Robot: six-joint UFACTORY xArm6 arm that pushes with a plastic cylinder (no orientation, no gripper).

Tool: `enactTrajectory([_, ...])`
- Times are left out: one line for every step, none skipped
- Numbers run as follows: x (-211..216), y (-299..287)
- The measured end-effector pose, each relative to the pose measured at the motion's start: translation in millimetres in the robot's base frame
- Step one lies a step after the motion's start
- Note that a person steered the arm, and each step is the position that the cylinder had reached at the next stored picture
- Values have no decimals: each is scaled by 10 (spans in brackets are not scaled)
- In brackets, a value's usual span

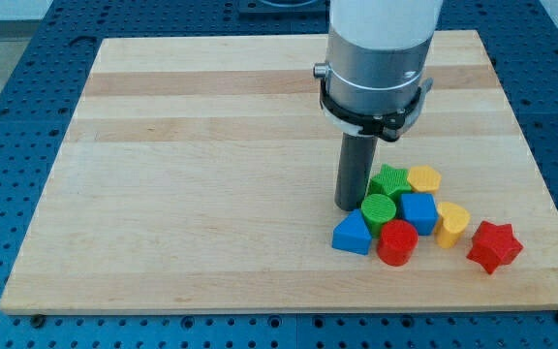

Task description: Point at the yellow heart

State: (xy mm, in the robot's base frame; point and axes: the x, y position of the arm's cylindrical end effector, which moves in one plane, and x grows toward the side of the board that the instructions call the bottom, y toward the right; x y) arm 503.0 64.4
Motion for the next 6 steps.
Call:
enactTrajectory([-9,0])
enactTrajectory([-9,-7])
enactTrajectory([-9,-18])
enactTrajectory([-562,-194])
enactTrajectory([-1148,106])
enactTrajectory([-925,677])
